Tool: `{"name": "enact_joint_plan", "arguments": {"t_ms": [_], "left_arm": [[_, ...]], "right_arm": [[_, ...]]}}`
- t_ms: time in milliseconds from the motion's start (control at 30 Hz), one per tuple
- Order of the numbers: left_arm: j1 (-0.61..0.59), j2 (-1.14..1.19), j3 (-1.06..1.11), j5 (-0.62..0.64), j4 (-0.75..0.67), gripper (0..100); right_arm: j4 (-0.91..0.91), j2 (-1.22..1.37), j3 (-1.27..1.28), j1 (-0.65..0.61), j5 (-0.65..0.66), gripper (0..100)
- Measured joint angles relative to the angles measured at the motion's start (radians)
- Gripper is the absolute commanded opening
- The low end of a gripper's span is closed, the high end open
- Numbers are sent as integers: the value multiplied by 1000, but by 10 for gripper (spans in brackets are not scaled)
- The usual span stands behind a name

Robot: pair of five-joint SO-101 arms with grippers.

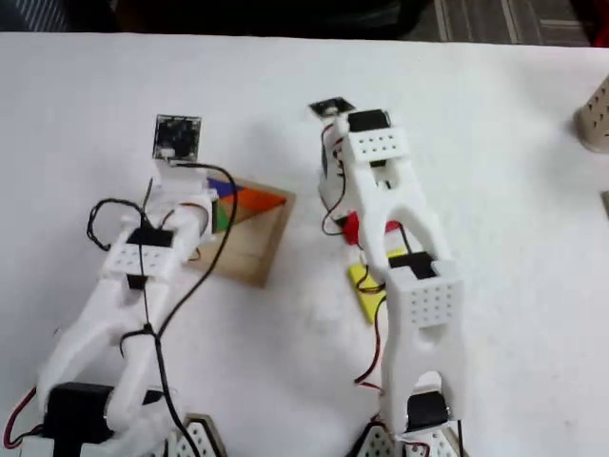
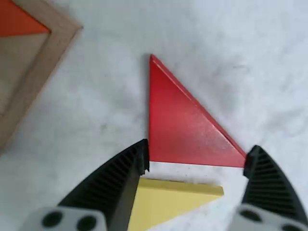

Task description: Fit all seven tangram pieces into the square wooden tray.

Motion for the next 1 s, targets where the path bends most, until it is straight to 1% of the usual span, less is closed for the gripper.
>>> {"name": "enact_joint_plan", "arguments": {"t_ms": [133,400,500,633,700,800,1000], "left_arm": [[-15,0,0,0,0,20],[-17,0,0,0,0,20],[-17,0,0,0,0,20],[-17,0,0,0,0,20],[-17,0,0,0,0,20],[-17,0,0,0,0,20],[-17,0,0,0,-6,20]], "right_arm": [[43,2,0,0,133,335],[64,80,49,0,506,334],[64,94,64,5,600,334],[60,117,49,20,617,334],[55,118,40,18,595,334],[38,120,38,15,532,334],[26,130,5,0,341,334]]}}
